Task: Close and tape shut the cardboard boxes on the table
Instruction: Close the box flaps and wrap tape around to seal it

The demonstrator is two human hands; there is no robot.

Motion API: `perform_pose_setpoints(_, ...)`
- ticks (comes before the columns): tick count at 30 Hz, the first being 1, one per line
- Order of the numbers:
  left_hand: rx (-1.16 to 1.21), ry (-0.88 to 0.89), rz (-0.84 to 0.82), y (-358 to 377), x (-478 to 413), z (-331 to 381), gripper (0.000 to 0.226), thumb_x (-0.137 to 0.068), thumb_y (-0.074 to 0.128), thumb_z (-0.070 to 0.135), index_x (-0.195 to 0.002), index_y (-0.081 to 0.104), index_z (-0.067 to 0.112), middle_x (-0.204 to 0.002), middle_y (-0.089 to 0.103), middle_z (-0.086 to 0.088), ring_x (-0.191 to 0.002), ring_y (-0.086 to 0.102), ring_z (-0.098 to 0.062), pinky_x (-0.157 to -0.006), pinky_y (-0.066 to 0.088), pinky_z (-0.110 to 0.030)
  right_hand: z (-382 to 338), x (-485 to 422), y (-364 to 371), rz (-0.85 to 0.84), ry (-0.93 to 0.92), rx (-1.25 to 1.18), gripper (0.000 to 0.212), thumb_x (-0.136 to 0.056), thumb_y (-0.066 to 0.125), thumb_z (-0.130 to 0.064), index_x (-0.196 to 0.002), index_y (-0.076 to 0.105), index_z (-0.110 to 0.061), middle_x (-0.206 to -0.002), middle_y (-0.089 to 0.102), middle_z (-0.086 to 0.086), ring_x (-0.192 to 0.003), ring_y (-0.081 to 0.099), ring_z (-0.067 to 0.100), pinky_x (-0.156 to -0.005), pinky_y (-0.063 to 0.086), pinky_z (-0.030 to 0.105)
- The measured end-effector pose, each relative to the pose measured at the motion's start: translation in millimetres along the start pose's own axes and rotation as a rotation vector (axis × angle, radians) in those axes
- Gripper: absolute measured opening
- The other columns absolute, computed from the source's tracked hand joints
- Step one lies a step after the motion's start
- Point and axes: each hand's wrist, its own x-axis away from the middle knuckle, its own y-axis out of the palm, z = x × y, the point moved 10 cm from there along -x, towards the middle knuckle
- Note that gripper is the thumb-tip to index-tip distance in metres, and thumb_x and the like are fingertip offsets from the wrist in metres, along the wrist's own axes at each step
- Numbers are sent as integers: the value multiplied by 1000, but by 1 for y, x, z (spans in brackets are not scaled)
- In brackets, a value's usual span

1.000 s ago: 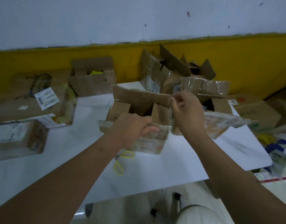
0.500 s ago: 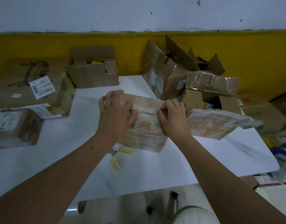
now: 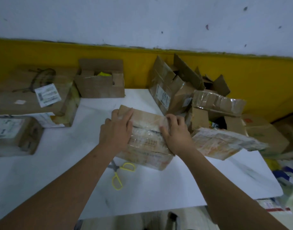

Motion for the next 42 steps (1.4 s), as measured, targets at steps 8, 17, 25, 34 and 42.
perform_pose_setpoints(8, 378, -177, -169, 1, -5, -23, 38, -102, 35, 45, -138, 46, 42, -147, 27, -4, -126, 38, -34, -107, 30, -45, -6, -8, -3, -142, 24, 70, 48, -100, 44, -44, -142, 39, -22, -150, 29, 6, -139, 27, 29, -115, 28, 46)
perform_pose_setpoints(17, 397, -707, 525, -31, 246, -190, 24, -87, 65, 8, -109, 56, 7, -108, 51, -11, -103, 49, -29, -89, 43, -38, -209, 129, 79, 150, -695, -220, 22, -94, 48, -17, -105, 66, -12, -105, 61, 4, -97, 54, 18, -86, 45, 31)
perform_pose_setpoints(25, 1109, -1327, 161, 92, 332, -220, 61, -79, 80, 26, -116, 35, 9, -99, 55, -5, -91, 57, -25, -79, 48, -36, -176, 170, 268, -421, -539, -102, 37, -94, 42, -24, -125, 59, -13, -120, 53, 3, -105, 53, 25, -88, 46, 34)
perform_pose_setpoints(34, 899, -771, -428, 95, 299, -211, 28, -89, 52, 26, -105, 72, 15, -97, 73, -2, -84, 72, -15, -72, 50, -19, -208, 179, 290, -643, -607, -227, 47, -100, 38, -42, -125, 67, -16, -128, 64, 2, -119, 54, 16, -108, 31, 22)
perform_pose_setpoints(42, 563, -604, -497, 12, 229, -215, 20, -88, 65, 30, -84, 77, 15, -79, 68, 2, -68, 59, -11, -58, 40, -22, -227, 142, 265, -924, -475, -137, 16, -100, 51, -39, -100, 62, -27, -106, 60, -13, -86, 52, 4, -85, 37, 26)
